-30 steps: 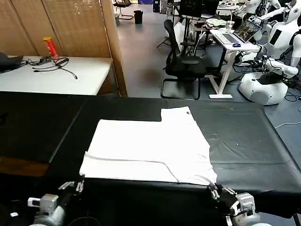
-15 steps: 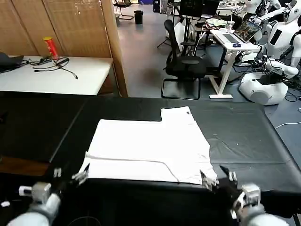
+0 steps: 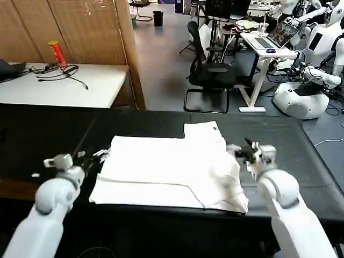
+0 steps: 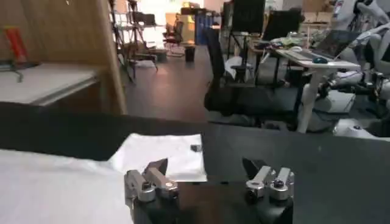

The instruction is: Fold and organize the clothes.

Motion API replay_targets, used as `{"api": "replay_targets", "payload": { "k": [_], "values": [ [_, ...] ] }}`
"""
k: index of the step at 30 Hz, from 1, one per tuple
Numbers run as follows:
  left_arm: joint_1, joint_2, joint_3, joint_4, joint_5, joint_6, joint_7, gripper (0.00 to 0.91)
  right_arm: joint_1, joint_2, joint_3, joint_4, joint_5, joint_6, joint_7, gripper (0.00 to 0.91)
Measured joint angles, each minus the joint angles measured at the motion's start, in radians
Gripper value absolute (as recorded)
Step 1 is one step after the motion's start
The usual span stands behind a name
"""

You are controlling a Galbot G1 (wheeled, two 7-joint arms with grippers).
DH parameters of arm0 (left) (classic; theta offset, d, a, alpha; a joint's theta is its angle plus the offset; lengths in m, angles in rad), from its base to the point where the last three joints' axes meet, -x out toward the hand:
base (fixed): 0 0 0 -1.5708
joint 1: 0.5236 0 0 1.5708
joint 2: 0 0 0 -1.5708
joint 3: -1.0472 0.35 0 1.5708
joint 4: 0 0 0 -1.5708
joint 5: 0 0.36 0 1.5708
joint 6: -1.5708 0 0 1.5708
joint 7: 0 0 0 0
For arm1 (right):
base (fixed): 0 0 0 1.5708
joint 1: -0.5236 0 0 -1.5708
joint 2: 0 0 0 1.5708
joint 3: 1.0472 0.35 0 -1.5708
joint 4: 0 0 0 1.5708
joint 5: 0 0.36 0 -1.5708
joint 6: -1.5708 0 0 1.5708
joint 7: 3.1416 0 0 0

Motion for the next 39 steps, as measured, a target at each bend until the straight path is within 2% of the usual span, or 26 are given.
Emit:
{"api": "replay_targets", "payload": {
  "k": [6,10,19,23,26,28,29,31,32,33,36,39],
  "values": [
    [-0.165,0.014,0.108,0.171,-0.025,0.035,0.028,0.878,0.128,0.058,-0.040,-0.197,-0.002,-0.009,-0.015,0.878],
    [-0.243,0.006,0.159,0.257,-0.047,0.042,0.029,0.878,0.178,0.100,-0.053,-0.295,-0.033,-0.002,-0.026,0.878],
    [-0.331,-0.003,0.209,0.387,-0.033,0.037,0.047,0.878,0.238,0.165,-0.066,-0.422,-0.052,0.000,-0.033,0.878],
    [-0.347,-0.010,0.223,0.419,-0.013,0.028,0.065,0.702,0.241,0.173,-0.065,-0.438,-0.054,-0.008,-0.028,0.819],
    [-0.353,-0.010,0.234,0.430,0.002,0.023,0.078,0.644,0.239,0.176,-0.064,-0.442,-0.054,-0.015,-0.026,0.770],
    [-0.358,-0.010,0.238,0.435,0.003,0.022,0.079,0.605,0.238,0.178,-0.063,-0.443,-0.054,-0.018,-0.025,0.722],
    [-0.360,-0.010,0.241,0.437,0.003,0.022,0.079,0.556,0.236,0.179,-0.062,-0.442,-0.054,-0.018,-0.024,0.653],
    [-0.362,-0.010,0.245,0.438,0.006,0.022,0.080,0.478,0.232,0.180,-0.059,-0.442,-0.054,-0.018,-0.023,0.468],
    [-0.362,-0.010,0.247,0.439,0.008,0.022,0.081,0.390,0.230,0.180,-0.058,-0.441,-0.054,-0.018,-0.023,0.419],
    [-0.362,-0.010,0.248,0.439,0.010,0.021,0.081,0.351,0.228,0.180,-0.057,-0.441,-0.054,-0.017,-0.022,0.283],
    [-0.359,-0.010,0.251,0.440,0.019,0.018,0.086,0.322,0.224,0.178,-0.055,-0.440,-0.054,-0.016,-0.022,0.088],
    [-0.357,-0.009,0.252,0.442,0.024,0.014,0.089,0.244,0.220,0.177,-0.056,-0.435,-0.051,-0.015,-0.023,0.068]
  ]
}}
